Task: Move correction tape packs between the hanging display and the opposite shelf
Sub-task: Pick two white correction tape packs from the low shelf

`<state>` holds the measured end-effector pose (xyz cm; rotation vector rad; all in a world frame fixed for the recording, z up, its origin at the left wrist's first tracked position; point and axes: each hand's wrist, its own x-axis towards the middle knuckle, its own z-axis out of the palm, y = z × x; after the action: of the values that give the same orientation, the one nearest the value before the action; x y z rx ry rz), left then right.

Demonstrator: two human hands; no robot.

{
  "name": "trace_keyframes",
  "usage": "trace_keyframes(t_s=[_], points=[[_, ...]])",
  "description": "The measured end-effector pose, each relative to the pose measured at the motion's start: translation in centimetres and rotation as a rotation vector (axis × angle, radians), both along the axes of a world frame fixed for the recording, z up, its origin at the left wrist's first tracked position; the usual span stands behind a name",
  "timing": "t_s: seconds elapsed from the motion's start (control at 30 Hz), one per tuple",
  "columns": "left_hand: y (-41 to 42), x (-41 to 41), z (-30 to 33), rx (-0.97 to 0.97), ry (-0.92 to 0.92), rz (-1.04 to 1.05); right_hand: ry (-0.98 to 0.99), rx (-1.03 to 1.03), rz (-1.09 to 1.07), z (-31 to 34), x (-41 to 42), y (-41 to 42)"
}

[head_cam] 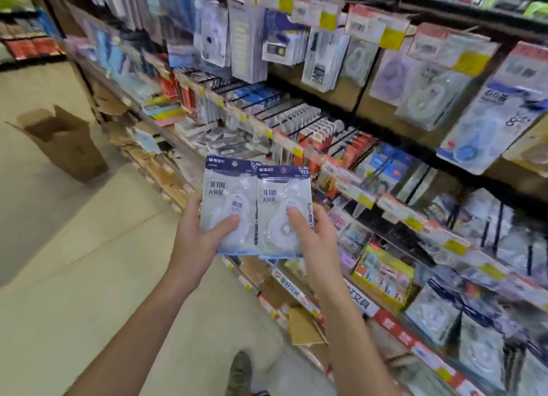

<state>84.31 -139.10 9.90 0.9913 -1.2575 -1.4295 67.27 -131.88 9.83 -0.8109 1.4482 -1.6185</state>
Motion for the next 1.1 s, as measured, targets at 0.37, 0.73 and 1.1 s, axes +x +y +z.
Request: trace_keyframes(t_s=[0.37, 0.73, 1.1], points=[[-11.9, -6.7, 2.1, -0.14, -0.049, -0.22, 0.034, -0.066, -0.246, 1.6, -4.8, -8.4], [-18.0, -14.3, 2.7, -0.12, 0.034, -0.528, 0.185, -0.014, -0.572, 2.9, -8.0, -10.2], [-23.2, -19.7, 3.7, -0.121, -0.002, -0.753, 0.124, 0.0, -0.898, 5.4, -9.3, -12.4]])
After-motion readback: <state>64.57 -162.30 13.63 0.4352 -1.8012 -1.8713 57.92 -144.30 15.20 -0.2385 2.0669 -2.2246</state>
